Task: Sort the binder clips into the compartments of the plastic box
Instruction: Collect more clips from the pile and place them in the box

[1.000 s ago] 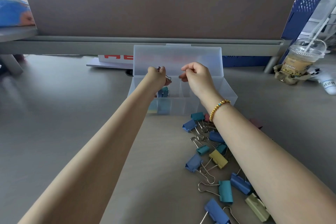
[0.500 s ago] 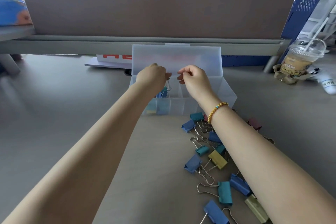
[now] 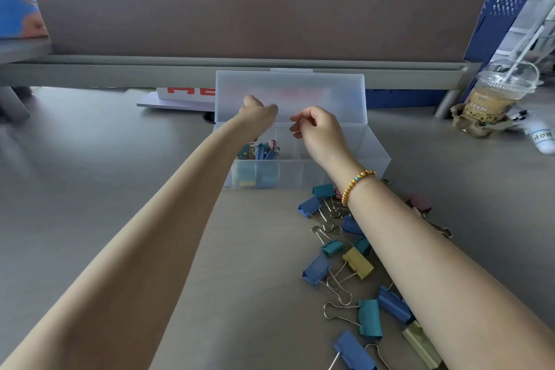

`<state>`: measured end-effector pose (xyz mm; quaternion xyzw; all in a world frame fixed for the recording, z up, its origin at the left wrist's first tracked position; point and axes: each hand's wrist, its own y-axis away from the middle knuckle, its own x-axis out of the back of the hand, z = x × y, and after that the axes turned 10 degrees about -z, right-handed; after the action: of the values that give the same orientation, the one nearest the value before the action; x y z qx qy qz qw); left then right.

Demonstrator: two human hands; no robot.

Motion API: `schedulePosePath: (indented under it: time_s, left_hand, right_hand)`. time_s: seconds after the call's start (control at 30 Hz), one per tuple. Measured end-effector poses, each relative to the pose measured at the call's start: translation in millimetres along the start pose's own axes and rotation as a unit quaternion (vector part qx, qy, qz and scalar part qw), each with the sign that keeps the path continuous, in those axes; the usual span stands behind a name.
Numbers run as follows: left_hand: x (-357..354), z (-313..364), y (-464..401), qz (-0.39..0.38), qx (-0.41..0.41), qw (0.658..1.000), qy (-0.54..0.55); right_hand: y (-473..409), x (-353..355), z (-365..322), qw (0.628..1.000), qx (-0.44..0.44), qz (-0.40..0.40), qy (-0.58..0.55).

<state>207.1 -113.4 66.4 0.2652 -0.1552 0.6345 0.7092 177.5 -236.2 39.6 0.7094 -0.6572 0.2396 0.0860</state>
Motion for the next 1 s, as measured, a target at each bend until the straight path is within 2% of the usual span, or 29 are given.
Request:
schedulePosePath:
  time_s: [0.07, 0.13, 0.23, 0.37, 0.5, 0.67, 0.83, 0.93, 1.0]
  left_hand:
    - [2.3, 6.9, 1.5, -0.003, 0.003, 0.992, 0.129]
    - [1.1, 8.4, 7.8, 0.012, -0.013, 0.981, 0.193]
    - [-4.4, -1.8, 10.3, 0.024, -0.052, 0.982, 0.179]
    - [-5.9, -12.4, 14.0, 0.026, -0.055, 0.986, 0.154]
    - [-6.3, -8.2, 17.8, 0.023, -0.043, 0.994, 0.101]
    - [-0.5, -8.0, 19.1, -0.011, -0.013, 0.987, 0.159]
    - [-1.1, -16.7, 18.3, -0.044, -0.043, 0.994, 0.09]
    - [5.2, -18.7, 20.8, -0.009, -0.074, 0.994, -0.081]
    - [8.6, -21.1, 23.0, -0.008, -0.082, 0.988, -0.133]
  right_hand:
    - [0.2, 1.4, -1.4, 1.0, -0.005, -0.002, -0.012]
    - [0.1, 2.2, -2.2, 1.0, -0.008, -0.001, -0.01]
    - [0.8, 2.7, -2.3, 1.0, -0.019, -0.014, 0.015]
    - [0.2, 3.3, -4.0, 0.99, -0.03, -0.086, 0.108]
    - [-0.5, 1.6, -10.2, 0.982, -0.043, -0.13, 0.131]
    - [-0.9, 0.6, -13.4, 0.975, -0.059, -0.148, 0.154]
    - [-1.6, 1.7, -17.8, 0.974, -0.064, -0.154, 0.153]
    - [-1.1, 2.0, -18.9, 0.973, -0.068, -0.159, 0.15]
    - [-0.2, 2.4, -18.6, 0.972, -0.069, -0.166, 0.151]
